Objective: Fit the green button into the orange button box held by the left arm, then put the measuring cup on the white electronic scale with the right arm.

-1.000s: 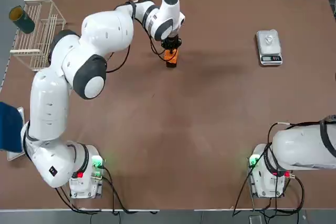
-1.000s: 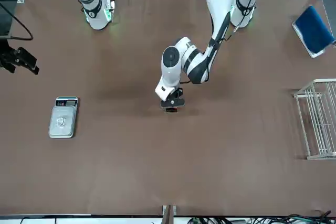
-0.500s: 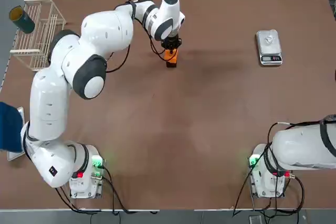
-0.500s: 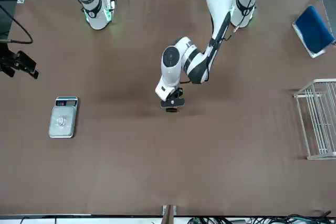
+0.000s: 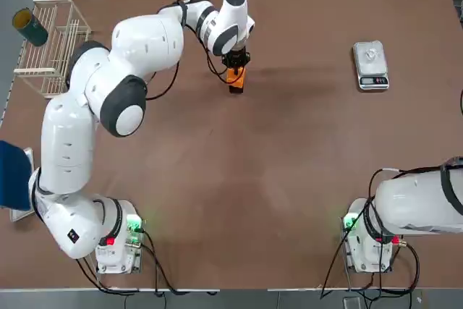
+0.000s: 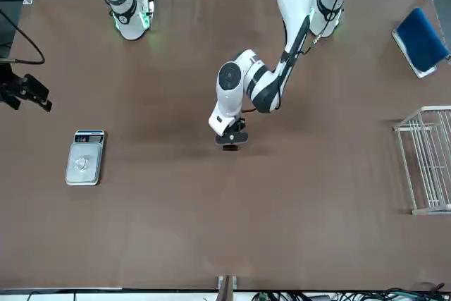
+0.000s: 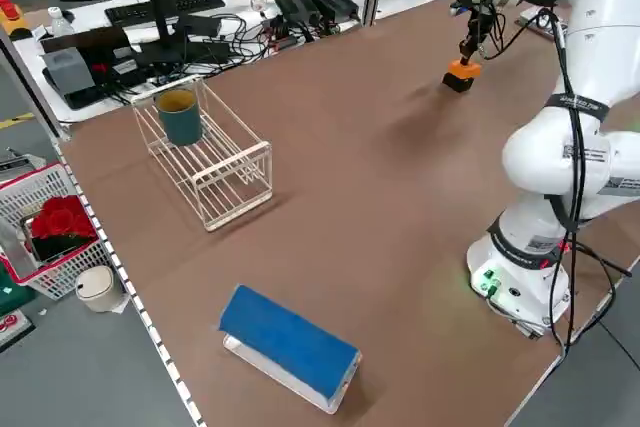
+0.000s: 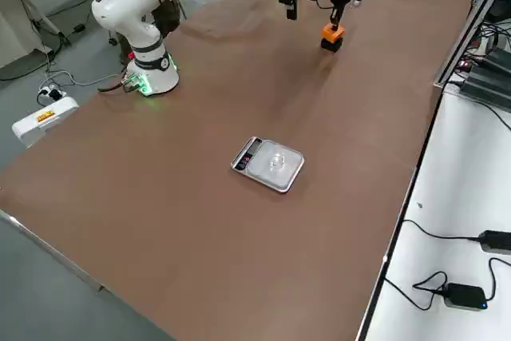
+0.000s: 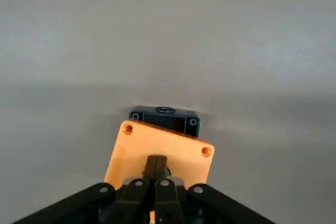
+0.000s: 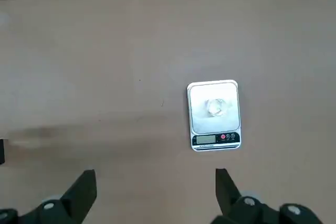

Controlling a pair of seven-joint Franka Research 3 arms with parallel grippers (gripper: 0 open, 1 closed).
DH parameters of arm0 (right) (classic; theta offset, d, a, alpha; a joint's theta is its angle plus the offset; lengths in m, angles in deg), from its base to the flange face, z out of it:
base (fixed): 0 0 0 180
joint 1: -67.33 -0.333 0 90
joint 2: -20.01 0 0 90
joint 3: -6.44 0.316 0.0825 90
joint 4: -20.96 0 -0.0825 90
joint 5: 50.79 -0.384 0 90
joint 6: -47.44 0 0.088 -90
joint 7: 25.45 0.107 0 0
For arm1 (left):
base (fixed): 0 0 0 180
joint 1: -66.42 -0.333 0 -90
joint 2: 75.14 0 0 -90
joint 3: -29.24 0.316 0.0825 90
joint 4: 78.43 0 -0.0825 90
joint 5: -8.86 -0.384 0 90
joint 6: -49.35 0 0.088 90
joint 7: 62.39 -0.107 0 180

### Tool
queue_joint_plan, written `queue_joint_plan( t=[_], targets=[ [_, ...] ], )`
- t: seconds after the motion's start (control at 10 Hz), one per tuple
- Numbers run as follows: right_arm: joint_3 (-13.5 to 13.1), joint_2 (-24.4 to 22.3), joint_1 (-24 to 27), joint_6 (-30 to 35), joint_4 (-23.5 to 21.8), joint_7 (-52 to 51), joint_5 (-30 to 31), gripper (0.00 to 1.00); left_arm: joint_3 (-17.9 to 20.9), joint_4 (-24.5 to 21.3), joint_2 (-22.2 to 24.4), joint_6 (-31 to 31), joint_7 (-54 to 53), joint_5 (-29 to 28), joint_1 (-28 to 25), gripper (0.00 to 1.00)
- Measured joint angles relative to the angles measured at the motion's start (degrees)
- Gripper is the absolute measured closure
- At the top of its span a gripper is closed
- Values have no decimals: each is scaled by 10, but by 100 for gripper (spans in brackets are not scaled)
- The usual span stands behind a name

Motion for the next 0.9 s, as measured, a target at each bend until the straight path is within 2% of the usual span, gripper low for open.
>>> queue_joint_plan(
  t=[0.6, 0.8, 0.9],
  targets=[
    [0, 12, 0, -8, 0, 0, 0, 0, 0, 1, 9, 4, 0, 0, -1, 99],
    [0, 12, 0, -8, 0, 0, 0, 0, 2, 3, 29, 21, 4, 0, -5, 96],
    [0, 12, 0, -8, 0, 0, 0, 0, 3, 4, 45, 38, 6, 0, -11, 85]
  ],
)
